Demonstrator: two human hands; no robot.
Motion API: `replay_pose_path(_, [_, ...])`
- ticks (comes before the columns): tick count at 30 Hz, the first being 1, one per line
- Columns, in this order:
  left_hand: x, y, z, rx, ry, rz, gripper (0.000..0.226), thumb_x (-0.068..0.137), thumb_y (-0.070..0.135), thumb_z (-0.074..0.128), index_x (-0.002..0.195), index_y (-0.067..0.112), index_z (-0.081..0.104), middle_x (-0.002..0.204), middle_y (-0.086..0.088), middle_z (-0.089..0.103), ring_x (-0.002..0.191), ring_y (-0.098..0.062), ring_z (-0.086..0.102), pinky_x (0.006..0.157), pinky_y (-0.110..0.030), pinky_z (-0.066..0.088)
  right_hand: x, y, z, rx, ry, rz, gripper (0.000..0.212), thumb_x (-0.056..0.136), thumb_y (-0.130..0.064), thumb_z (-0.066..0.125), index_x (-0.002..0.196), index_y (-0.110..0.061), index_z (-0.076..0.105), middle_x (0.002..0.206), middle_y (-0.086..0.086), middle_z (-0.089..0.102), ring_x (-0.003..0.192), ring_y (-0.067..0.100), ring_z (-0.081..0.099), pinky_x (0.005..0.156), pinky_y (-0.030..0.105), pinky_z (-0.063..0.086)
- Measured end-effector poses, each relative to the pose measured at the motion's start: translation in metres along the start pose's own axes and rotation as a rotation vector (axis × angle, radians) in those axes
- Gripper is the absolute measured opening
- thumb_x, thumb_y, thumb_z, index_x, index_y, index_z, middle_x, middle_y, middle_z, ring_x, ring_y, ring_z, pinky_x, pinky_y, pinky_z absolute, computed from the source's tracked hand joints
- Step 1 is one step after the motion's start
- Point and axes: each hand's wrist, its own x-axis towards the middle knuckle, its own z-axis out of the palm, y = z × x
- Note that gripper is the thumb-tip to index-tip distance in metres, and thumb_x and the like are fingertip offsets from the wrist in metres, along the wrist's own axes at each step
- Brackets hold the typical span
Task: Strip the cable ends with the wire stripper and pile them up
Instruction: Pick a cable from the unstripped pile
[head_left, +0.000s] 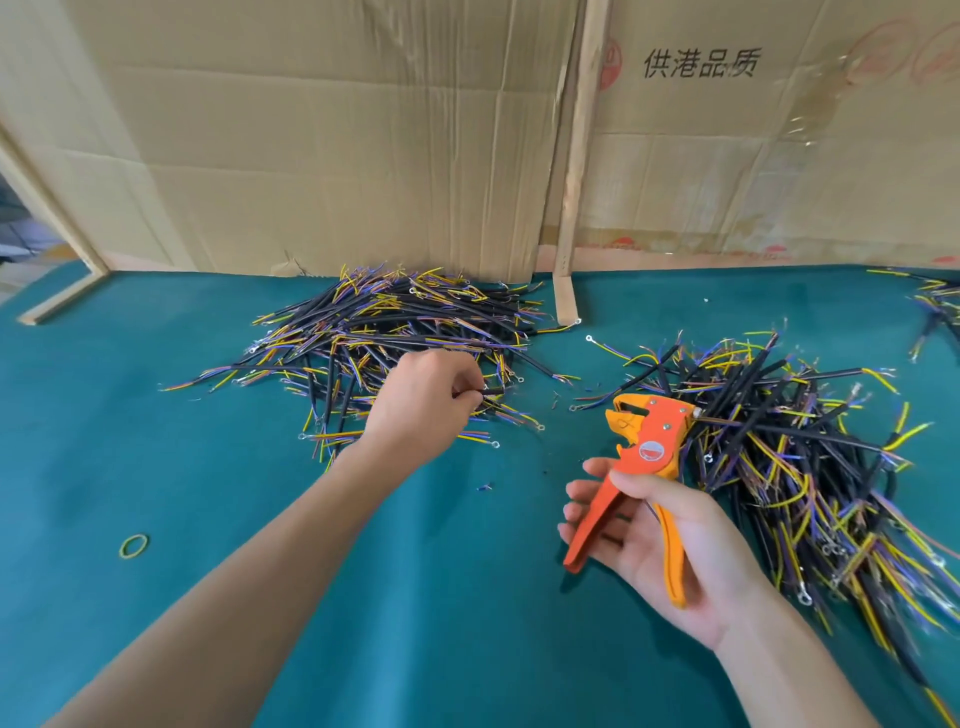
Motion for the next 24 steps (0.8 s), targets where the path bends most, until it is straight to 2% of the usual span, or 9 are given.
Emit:
replay_pose_path(2, [0.009,0.002,-0.009,0.031,-0.070,-0.025,0.008,0.081,0.013,0.077,0.087,0.019,0.076,0.074,0.006,0.070,0.078,-0.018,0.066,0.079,-0.035,0.054,0.001,0.000,0.000,0.012,0.011,-0.001,0.051,0.068,-0.012,0.076,0.116,0.004,0.066,0.101,0.032,0.067,0.082,0.041,0.069,0.076,0.052,0.061])
replay_pose_path(5, [0.019,0.005,-0.022,0.004,-0.126,-0.049,0.013,0.081,0.012,0.079,0.093,0.018,0.077,0.075,0.005,0.069,0.073,-0.010,0.063,0.078,-0.028,0.053,0.001,-0.001,0.001,0.018,0.026,-0.004,0.054,0.066,-0.012,0.077,0.116,0.005,0.065,0.100,0.032,0.067,0.081,0.040,0.070,0.075,0.051,0.061])
replay_pose_path(7, [0.021,0.007,-0.029,-0.060,-0.142,-0.064,0.014,0.086,0.012,0.075,0.098,0.018,0.078,0.075,0.006,0.067,0.068,-0.003,0.058,0.068,-0.018,0.047,0.001,0.000,0.001,0.023,0.025,0.001,0.051,0.068,-0.011,0.076,0.116,0.005,0.066,0.099,0.031,0.067,0.081,0.040,0.070,0.075,0.051,0.061])
replay_pose_path(9, [0.020,0.013,-0.036,-0.260,-0.138,-0.112,0.014,0.091,0.008,0.070,0.102,0.014,0.077,0.069,0.006,0.065,0.060,-0.007,0.055,0.059,-0.019,0.043,0.002,0.000,-0.001,0.036,0.015,0.008,0.048,0.071,-0.010,0.074,0.116,0.004,0.066,0.100,0.031,0.067,0.081,0.040,0.069,0.076,0.051,0.061])
replay_pose_path(12, [0.008,0.030,-0.041,-0.624,-0.168,-0.150,0.013,0.091,-0.001,0.068,0.101,0.004,0.074,0.065,0.000,0.065,0.053,-0.007,0.058,0.051,-0.019,0.046,0.002,0.000,-0.002,0.031,-0.004,0.008,0.048,0.070,-0.010,0.076,0.115,0.002,0.067,0.105,0.032,0.068,0.082,0.040,0.069,0.077,0.050,0.061])
replay_pose_path(15, [-0.016,0.049,-0.026,-0.781,-0.252,-0.156,0.011,0.089,-0.004,0.071,0.096,0.004,0.072,0.074,-0.006,0.068,0.061,-0.015,0.070,0.054,-0.024,0.056,0.001,-0.001,-0.002,0.004,-0.061,-0.027,0.043,0.073,-0.004,0.075,0.116,0.000,0.069,0.123,0.032,0.066,0.085,0.041,0.069,0.080,0.049,0.060])
replay_pose_path(18, [-0.040,0.057,0.001,-0.825,-0.325,-0.202,0.011,0.087,-0.005,0.073,0.096,0.001,0.069,0.073,-0.007,0.068,0.061,-0.018,0.071,0.056,-0.027,0.058,-0.001,-0.003,-0.005,0.011,-0.126,-0.103,0.051,0.074,-0.008,0.073,0.123,0.003,0.066,0.134,0.025,0.063,0.087,0.040,0.069,0.080,0.048,0.060])
replay_pose_path(24, [-0.060,0.061,0.031,-0.914,-0.367,-0.287,0.017,0.086,0.001,0.078,0.098,0.001,0.066,0.082,-0.022,0.072,0.058,-0.018,0.069,0.056,-0.025,0.057,-0.003,-0.008,-0.010,-0.005,-0.170,-0.164,0.049,0.078,-0.006,0.068,0.127,0.000,0.067,0.137,0.018,0.063,0.084,0.033,0.067,0.080,0.047,0.059])
